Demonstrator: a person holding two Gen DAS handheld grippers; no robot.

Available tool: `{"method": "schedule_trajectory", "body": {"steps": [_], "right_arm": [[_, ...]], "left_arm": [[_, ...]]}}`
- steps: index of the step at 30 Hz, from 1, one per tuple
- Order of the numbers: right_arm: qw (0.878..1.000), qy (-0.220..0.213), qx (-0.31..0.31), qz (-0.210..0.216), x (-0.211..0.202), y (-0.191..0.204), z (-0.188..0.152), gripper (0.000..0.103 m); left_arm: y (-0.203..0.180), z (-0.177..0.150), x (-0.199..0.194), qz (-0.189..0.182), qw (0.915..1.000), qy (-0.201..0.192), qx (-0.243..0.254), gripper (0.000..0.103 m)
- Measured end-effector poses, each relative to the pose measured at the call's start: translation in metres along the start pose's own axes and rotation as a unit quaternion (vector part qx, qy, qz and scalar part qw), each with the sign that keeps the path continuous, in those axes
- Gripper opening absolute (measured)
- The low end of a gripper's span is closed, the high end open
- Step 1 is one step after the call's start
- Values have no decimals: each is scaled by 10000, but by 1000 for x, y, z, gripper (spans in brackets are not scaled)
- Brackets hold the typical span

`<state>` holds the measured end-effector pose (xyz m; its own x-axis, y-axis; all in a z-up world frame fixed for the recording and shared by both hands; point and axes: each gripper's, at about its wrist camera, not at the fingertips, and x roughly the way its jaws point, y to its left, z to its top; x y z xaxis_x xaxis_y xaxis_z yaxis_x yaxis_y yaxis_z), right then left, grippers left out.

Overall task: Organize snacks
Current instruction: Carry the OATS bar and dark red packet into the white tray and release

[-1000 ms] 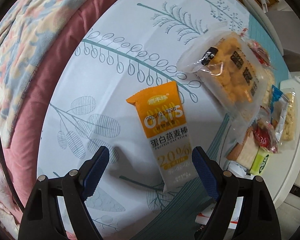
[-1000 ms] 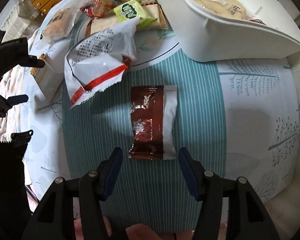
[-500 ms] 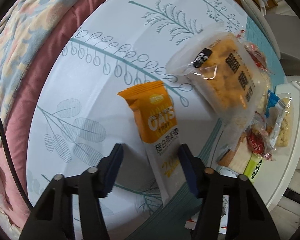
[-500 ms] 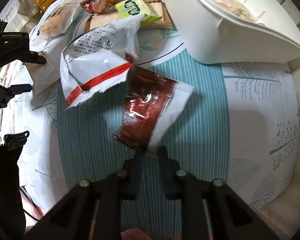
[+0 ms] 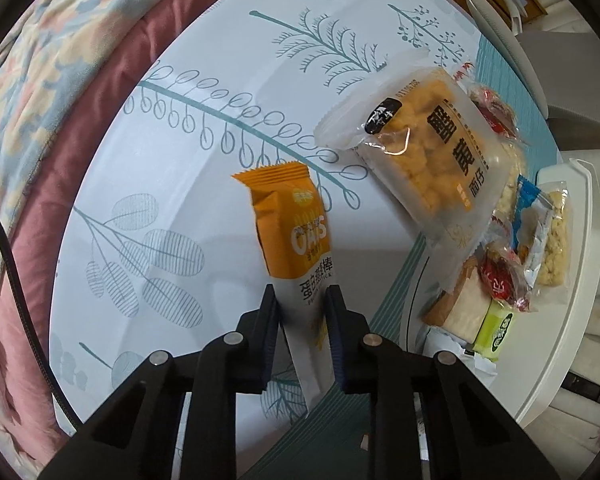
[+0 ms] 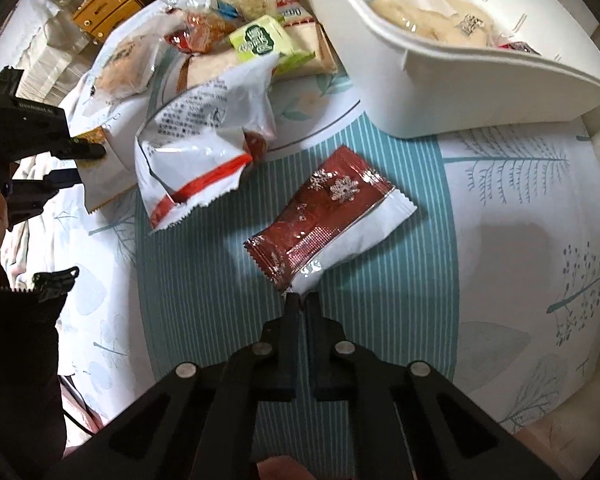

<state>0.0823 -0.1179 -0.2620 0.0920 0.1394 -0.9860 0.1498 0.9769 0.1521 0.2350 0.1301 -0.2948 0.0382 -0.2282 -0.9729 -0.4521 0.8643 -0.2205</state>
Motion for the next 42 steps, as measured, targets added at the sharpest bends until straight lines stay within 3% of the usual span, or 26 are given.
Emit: {"method": "schedule_trajectory", "body": {"steps": [8,18,30,36,42], "right_arm": [[9992,-120,-195,343,-27,-14,-4,2],[9956,-257,-427,799,-63,-39,-6,2],[9804,-780,-1136,1406,-114,-44,-5,2],[9643,-1382,-1397,1777,-145,-49,1,2],[9495,-1884,-1566,1959,-167,-62,8,1]], "left_arm": [[10,-19,-16,-85,9997,19,-213,15],[13,-45,-48,-317,9993,-103,-137,15],[-25,-84,-97,-619,9966,-461,297,15],[-54,-95,-120,-1284,9860,-754,749,15],[-89,-107,-137,-1871,9699,-1086,1114,15]]}}
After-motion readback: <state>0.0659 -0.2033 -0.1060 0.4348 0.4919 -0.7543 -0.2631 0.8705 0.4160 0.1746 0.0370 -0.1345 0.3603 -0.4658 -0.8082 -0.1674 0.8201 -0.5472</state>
